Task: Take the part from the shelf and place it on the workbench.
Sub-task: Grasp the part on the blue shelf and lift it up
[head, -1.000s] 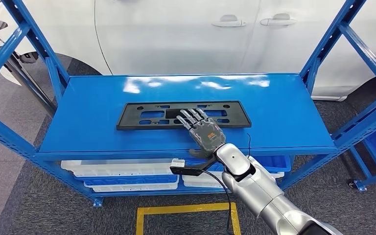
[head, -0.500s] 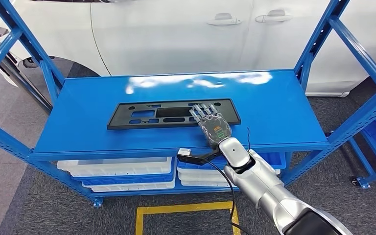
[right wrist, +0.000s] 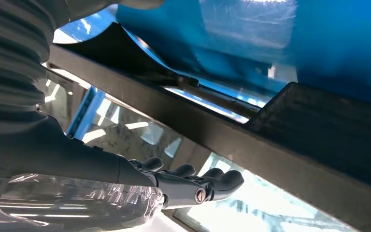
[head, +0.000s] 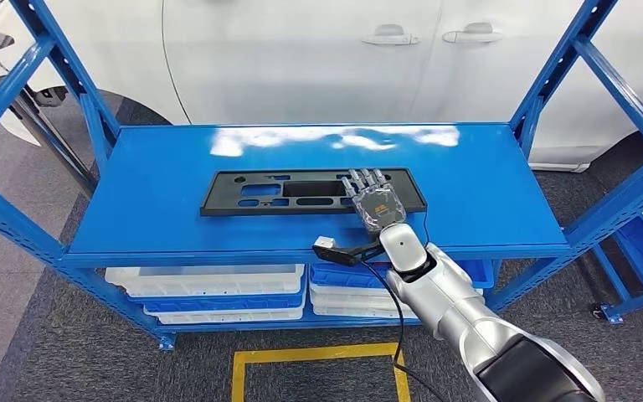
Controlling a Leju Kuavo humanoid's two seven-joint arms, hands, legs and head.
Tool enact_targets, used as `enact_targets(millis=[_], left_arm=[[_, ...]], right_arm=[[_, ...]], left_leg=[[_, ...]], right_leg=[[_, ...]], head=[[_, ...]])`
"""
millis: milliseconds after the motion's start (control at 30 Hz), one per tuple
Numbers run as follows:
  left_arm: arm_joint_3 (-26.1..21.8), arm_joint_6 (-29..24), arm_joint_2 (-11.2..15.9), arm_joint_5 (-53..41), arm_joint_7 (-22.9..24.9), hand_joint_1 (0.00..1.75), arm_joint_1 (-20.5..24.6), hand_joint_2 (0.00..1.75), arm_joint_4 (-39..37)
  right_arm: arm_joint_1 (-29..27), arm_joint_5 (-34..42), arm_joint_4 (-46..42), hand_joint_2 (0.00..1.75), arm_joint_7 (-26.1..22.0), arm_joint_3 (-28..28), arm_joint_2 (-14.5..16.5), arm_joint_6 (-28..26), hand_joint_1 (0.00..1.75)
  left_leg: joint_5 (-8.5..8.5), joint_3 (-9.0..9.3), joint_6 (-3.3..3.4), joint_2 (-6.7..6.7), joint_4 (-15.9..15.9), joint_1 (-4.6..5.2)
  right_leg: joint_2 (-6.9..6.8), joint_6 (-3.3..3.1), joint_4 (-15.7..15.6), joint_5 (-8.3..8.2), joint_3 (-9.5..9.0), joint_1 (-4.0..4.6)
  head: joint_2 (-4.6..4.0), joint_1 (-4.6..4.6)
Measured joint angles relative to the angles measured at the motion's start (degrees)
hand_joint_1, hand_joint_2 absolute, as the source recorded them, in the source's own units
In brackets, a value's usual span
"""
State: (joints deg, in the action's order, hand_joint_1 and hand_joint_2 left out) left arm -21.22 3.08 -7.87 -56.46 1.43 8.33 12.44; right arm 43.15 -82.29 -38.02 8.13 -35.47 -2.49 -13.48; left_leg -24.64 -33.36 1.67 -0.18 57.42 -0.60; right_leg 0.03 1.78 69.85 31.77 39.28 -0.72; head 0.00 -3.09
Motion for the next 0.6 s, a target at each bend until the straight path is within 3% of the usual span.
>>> enact_targets(millis=[33, 67, 100, 167, 233, 300, 400, 433, 533, 567, 600], left_arm=[[0.0, 0.02, 0.0, 0.0, 0.01, 0.0, -0.03, 0.0, 0.0], [0.0, 0.04, 0.01, -0.01, 0.01, 0.0, -0.06, 0.0, 0.0], [0.01, 0.09, 0.0, -0.04, 0.01, 0.0, -0.05, 0.0, 0.0], [0.05, 0.19, -0.01, -0.18, 0.01, 0.0, 0.01, 0.0, 0.0], [0.13, 0.27, -0.02, -0.32, 0.02, 0.0, 0.1, 0.0, 0.0], [0.22, 0.33, -0.02, -0.37, 0.02, 0.0, 0.15, 0.0, 0.0], [0.45, 0.38, 0.0, -0.38, 0.03, 0.0, 0.15, 0.0, 0.0], [0.51, 0.38, 0.01, -0.42, 0.03, 0.0, 0.15, 0.0, 0.0], [0.76, 0.44, 0.02, -0.59, 0.1, 0.0, 0.12, 0.0, 0.0], [0.84, 0.48, 0.03, -0.58, 0.14, 0.0, 0.09, 0.0, 0.0], [0.89, 0.51, 0.03, -0.51, 0.17, 0.0, 0.06, 0.0, 0.0]], right_arm=[[0.07, -0.01, 0.52, 1.75, 0.2, 0.09, 0.01, 0.07, 0.0], [0.23, -0.02, 1.0, 1.75, 0.42, 0.16, 0.03, 0.18, 0.0], [0.53, -0.05, 1.5, 1.75, 0.68, 0.24, 0.09, 0.39, 0.0], [1.56, -0.17, 2.52, 1.75, 1.3, 0.43, 0.22, 0.96, 0.0], [2.56, -0.29, 3.44, 1.75, 1.71, 0.63, 0.4, 1.37, 0.0], [3.06, -0.38, 4.1, 1.75, 1.83, 0.76, 0.6, 1.44, 0.0], [3.63, -0.49, 4.77, 1.75, 1.9, 0.88, 0.89, 1.44, 0.0], [3.78, -0.53, 4.99, 1.75, 2.04, 0.91, 0.99, 1.45, 0.0], [4.31, -0.79, 6.28, 1.75, 3.16, 0.92, 1.44, 1.88, 0.0], [4.71, -0.85, 6.98, 1.75, 3.53, 0.92, 1.59, 2.09, 0.0], [5.2, -0.9, 7.74, 1.75, 3.77, 0.93, 1.73, 2.26, 0.0]], left_leg=[[0.02, -0.06, 0.03, 0.01, 0.03, 0.03], [0.02, -0.07, 0.04, 0.0, 0.07, 0.04], [0.01, -0.04, 0.02, -0.03, 0.11, 0.04], [-0.05, 0.06, -0.09, -0.11, 0.24, 0.05], [-0.15, -0.08, -0.49, -0.18, 0.47, 0.28], [-0.1, -0.24, -1.1, -0.23, 0.48, 0.42], [-0.99, -0.65, -2.07, -0.18, 1.44, 0.34], [-2.35, -1.53, -2.39, -0.16, 3.49, 0.29], [-7.6, -6.48, -3.14, -0.14, 14.47, 0.01], [-8.0, -7.43, -3.28, -0.14, 16.54, -0.04], [-7.25, -7.27, -3.34, -0.13, 16.33, -0.08]], right_leg=[[-0.01, 0.09, 3.44, 1.13, 1.62, -0.03], [-0.01, 0.12, 5.08, 1.21, 2.39, -0.04], [-0.02, 0.07, 4.28, 0.13, 1.98, -0.04], [-0.03, -0.36, -3.37, -3.79, -1.77, 0.0], [-0.04, -0.87, -10.25, -6.17, -4.98, 0.25], [-0.01, -1.25, -11.7, -6.42, -5.45, 0.53], [0.0, -2.21, -12.25, -6.95, -5.49, 0.15], [-0.03, -2.51, -12.45, -7.12, -5.52, 0.0], [-0.06, -2.8, -12.48, -7.23, -5.33, 0.07], [-0.07, -2.79, -12.47, -7.24, -5.31, 0.09], [-0.07, -2.78, -12.43, -7.24, -5.32, 0.09]], head=[[0.0, 0.0], [0.0, 0.01], [0.0, 0.01], [0.0, 0.01], [0.0, 0.0], [0.0, -0.01], [0.0, -0.01], [0.0, -0.01], [0.0, -0.02], [0.0, -0.02], [0.0, -0.02]])
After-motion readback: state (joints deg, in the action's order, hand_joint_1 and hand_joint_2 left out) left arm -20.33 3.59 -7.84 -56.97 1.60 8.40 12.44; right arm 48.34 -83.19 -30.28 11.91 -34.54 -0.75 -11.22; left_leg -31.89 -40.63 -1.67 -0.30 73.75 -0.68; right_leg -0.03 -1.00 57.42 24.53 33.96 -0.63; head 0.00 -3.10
